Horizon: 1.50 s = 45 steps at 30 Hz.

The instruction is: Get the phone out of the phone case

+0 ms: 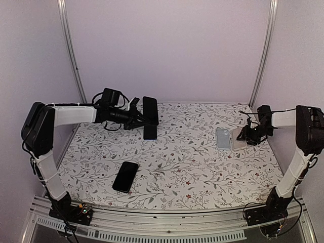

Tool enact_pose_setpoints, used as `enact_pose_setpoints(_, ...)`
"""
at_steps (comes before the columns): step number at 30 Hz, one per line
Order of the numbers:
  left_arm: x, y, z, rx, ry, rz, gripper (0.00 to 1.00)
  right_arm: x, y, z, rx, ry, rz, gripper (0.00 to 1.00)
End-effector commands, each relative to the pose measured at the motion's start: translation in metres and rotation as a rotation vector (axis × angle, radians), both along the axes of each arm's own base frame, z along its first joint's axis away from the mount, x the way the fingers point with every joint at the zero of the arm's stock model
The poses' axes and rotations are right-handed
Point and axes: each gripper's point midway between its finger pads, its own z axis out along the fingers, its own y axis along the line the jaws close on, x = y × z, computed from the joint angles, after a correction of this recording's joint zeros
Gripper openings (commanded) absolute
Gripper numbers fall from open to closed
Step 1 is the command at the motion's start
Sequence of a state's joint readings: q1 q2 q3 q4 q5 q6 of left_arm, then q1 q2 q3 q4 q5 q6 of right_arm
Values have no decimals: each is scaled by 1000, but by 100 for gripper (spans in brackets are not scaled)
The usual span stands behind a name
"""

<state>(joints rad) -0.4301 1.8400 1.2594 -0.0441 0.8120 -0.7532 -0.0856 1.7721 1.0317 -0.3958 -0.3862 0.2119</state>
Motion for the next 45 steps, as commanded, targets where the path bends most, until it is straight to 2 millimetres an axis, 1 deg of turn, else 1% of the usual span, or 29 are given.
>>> enact_pose_setpoints(1, 6, 20, 12, 25, -64, 16, 0, 10, -24, -1, -129, 5, -57, 54)
enact_pose_setpoints(3, 9, 26, 7, 43, -59, 25, 0, 12, -31, -2, -171, 8, -75, 57)
enact_pose_setpoints(5, 13, 34, 2, 68, -54, 38, 0, 15, -33, 0, -183, 4, -83, 59)
enact_pose_setpoints(7, 15, 42, -5, 98, -43, 48, 0, 19, -31, 0, -192, -2, -80, 61)
enact_pose_setpoints(11, 19, 60, -18, 156, -28, 69, 0, 23, -25, -3, -204, -1, -67, 63)
enact_pose_setpoints(13, 24, 73, -26, 183, -13, 87, 0, 25, -21, 1, -202, -19, -61, 64)
enact_pose_setpoints(16, 28, 89, -36, 182, 20, 101, 0, 31, -9, 15, -185, -71, -41, 67)
enact_pose_setpoints(18, 32, 97, -42, 181, 36, 102, 0, 34, -2, 29, -173, -114, -30, 69)
enact_pose_setpoints(19, 34, 99, -46, 184, 47, 102, 0, 34, 13, 34, -164, -130, 4, 69)
enact_pose_setpoints(21, 38, 104, -53, 189, 63, 99, 0, 35, 28, 44, -144, -162, 39, 70)
enact_pose_setpoints(23, 43, 108, -62, 199, 79, 101, 0, 36, 39, 54, -121, -190, 62, 70)
enact_pose_setpoints(29, 56, 108, -82, 169, 126, 66, 0, 33, 69, 91, -65, -293, 118, 73)
enact_pose_setpoints(30, 58, 107, -88, 164, 140, 54, 0, 32, 74, 95, -54, -305, 127, 73)
enact_pose_setpoints(31, 61, 106, -87, 160, 138, 48, 0, 31, 78, 103, -44, -322, 137, 74)
enact_pose_setpoints(32, 62, 106, -94, 167, 156, 44, 0, 30, 81, 107, -39, -331, 142, 74)
enact_pose_setpoints(36, 68, 103, -105, 161, 184, 23, 0, 25, 89, 118, -20, -353, 159, 74)
enact_pose_setpoints(39, 70, 100, -110, 139, 205, 3, 2, 22, 93, 124, -13, -365, 169, 74)
enact_pose_setpoints(41, 71, 99, -118, 142, 224, 2, 2, 21, 94, 128, -11, -369, 171, 74)
enact_pose_setpoints(45, 71, 96, -125, 120, 245, -15, 5, 20, 96, 133, -7, -379, 176, 75)
